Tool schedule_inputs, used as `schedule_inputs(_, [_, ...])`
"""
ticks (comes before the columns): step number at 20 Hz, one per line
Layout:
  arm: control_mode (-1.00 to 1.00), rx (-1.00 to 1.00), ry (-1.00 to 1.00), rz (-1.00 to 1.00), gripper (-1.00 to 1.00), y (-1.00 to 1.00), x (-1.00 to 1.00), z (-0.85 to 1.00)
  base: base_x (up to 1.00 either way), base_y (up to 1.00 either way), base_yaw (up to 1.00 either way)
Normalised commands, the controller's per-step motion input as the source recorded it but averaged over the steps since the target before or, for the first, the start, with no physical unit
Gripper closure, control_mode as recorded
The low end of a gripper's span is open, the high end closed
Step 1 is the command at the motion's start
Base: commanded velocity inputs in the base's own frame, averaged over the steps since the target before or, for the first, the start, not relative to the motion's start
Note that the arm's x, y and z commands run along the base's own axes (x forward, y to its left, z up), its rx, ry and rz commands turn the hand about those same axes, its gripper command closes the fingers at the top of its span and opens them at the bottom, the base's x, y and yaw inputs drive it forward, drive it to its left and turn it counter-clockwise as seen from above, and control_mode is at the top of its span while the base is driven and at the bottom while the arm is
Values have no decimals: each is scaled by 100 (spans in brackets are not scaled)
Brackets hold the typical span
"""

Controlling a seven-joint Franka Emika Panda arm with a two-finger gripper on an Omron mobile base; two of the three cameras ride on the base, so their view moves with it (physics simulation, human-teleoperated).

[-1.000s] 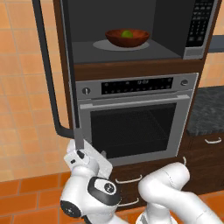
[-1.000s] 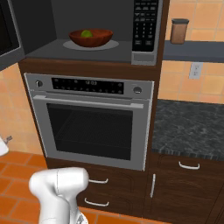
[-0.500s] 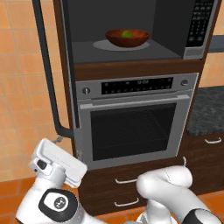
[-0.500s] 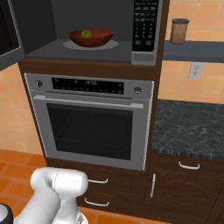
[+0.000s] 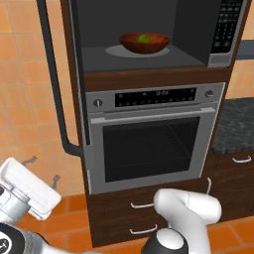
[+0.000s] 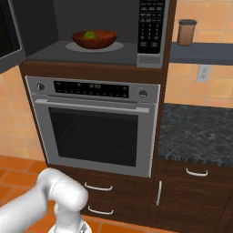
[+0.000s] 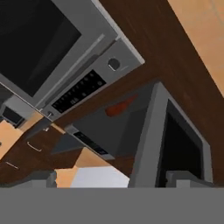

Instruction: Pick the lime from the sink and place it in the bowl. Then pick the bowl and place it in the microwave. Then close the microwave door and press the start button.

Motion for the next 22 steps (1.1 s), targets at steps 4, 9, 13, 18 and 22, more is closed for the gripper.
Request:
schedule_inputs(4, [-100,0,-7,-18,-100,39,0,37,0,0,0])
schedule_inputs(9, [-100,0,-13,-8,-100,5,0,44,0,0,0])
schedule_inputs(13, [-100,0,-16,0,-100,-4,0,41,0,0,0])
schedule_inputs(18, [-100,0,-19,0,-100,-27,0,61,0,0,0])
schedule_inputs(22, [-100,3,-13,0,-100,-64,0,54,0,0,0])
